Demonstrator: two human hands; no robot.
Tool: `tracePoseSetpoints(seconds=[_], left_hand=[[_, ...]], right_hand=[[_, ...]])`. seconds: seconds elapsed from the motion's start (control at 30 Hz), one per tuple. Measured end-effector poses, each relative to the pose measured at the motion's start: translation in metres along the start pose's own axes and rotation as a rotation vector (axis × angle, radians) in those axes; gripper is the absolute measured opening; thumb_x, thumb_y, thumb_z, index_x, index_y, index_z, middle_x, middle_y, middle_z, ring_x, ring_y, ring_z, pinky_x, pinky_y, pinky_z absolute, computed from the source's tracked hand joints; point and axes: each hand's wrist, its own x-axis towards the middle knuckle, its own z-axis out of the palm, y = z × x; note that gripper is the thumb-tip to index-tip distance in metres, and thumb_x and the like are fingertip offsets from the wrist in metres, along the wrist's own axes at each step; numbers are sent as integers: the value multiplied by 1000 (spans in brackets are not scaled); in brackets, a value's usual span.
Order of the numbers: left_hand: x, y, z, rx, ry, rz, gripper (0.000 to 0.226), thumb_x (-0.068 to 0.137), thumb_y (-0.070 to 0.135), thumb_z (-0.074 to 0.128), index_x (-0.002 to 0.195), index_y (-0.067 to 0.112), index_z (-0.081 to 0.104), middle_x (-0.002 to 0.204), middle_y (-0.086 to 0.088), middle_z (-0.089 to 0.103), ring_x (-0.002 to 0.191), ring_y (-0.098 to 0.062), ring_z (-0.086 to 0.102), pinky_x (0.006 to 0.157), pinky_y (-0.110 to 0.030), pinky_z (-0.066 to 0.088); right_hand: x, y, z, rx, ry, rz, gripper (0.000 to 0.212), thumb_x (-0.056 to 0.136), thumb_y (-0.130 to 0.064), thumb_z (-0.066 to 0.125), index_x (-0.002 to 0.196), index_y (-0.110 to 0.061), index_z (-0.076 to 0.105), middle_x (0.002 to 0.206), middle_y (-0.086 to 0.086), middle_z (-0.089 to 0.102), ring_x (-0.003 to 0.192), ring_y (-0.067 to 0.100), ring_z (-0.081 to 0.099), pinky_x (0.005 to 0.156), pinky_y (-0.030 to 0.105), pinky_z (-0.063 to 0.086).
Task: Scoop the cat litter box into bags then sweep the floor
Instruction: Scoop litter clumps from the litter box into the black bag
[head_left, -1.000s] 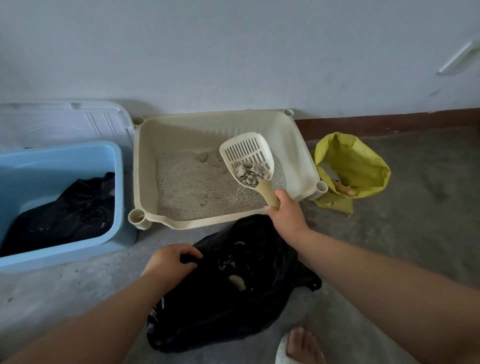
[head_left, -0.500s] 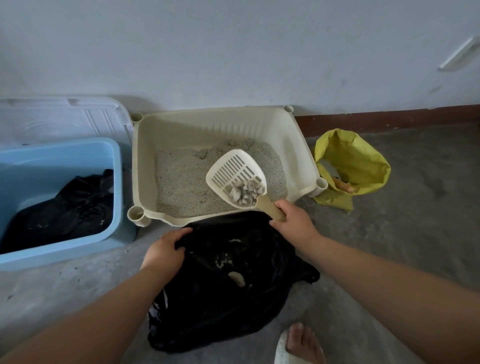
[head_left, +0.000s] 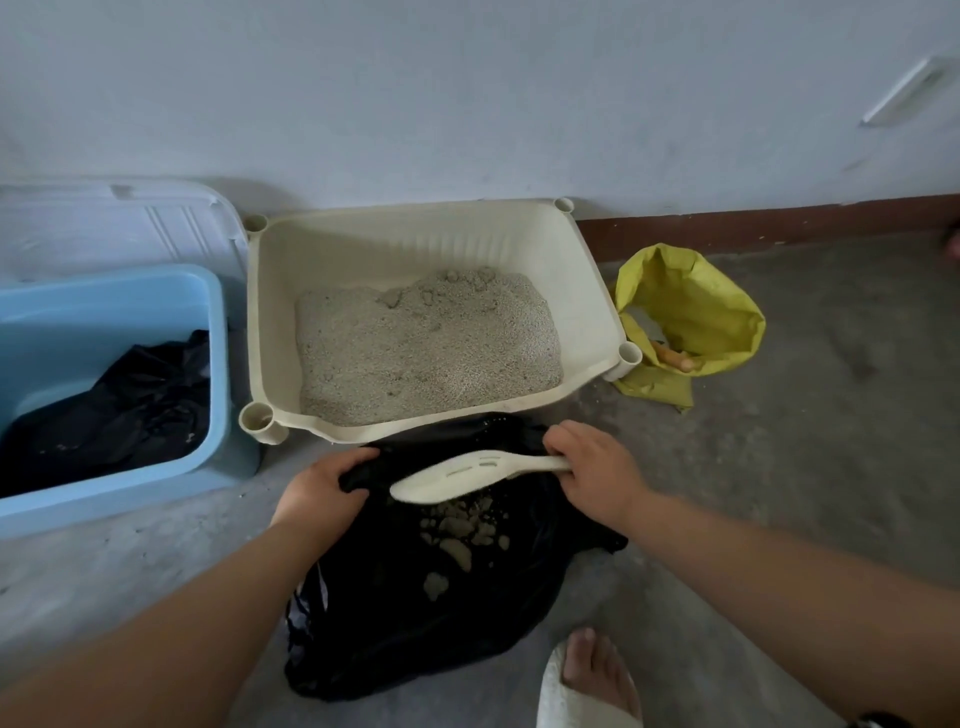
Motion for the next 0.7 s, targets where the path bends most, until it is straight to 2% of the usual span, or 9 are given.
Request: tracePoseSetpoints(seconds=[0.1,0.17,0.23,0.3,0.4,0.5,0.57,0.7], left_hand=[[-3,1,-1,-47,-34,8,60,77,-3,55,112,45,62,125,5,62,106,-13,60,91,-20,43],[-5,3,-1,-85,-59,-7,65,75,-7,50,98,53,60,118,7,63,92,-11,63,79,-17,48],[-6,3,-1,-101,-92,-12,67,76,-10,46,90,53,62,110,9,65,80,-6,64,65,-10,47],[-6,2,-1,-106,-130,-19,66,77,-12,44,80,50,68,101,11,69,73,-6,66,59,-10,48],[-6,0,1,-97,-179,-42,65,75,-12,43,65,45,73,86,7,74,67,-16,68,60,-22,55],[-6,0,1,-76,-202,-41,63,75,-10,44,63,45,72,83,4,74,70,-24,68,68,-32,57],[-7,0,0,-74,-203,-41,62,75,-9,44,61,45,71,82,4,74,69,-24,67,68,-33,57],[-8,0,-1,-81,-207,-48,61,75,-9,43,59,42,71,79,0,74,55,-16,58,55,-24,49]], right_hand=[[8,-1,-7,96,15,81,20,74,-8,61,84,-19,48,86,-5,50,80,23,53,66,35,45],[17,-2,-15,175,44,139,23,75,-11,64,91,-20,51,92,-6,50,83,20,53,73,35,47],[29,-7,-30,243,77,192,31,77,-12,66,104,-21,54,98,-6,50,87,17,52,77,32,45],[44,-12,-49,240,84,220,33,81,-12,62,112,-21,53,98,-4,52,87,17,52,75,32,45],[72,-17,-82,-5,-21,297,27,84,-15,56,111,-18,56,95,2,60,85,25,57,72,35,49],[93,-28,-114,-356,-186,347,17,85,-8,47,99,-14,54,75,1,49,76,23,52,63,32,43],[105,-36,-132,-525,-267,388,18,86,-4,45,98,-16,51,75,-1,46,78,22,51,64,32,40],[126,-45,-136,-758,-353,418,29,85,-7,47,111,-16,57,91,1,51,98,22,54,72,30,39]])
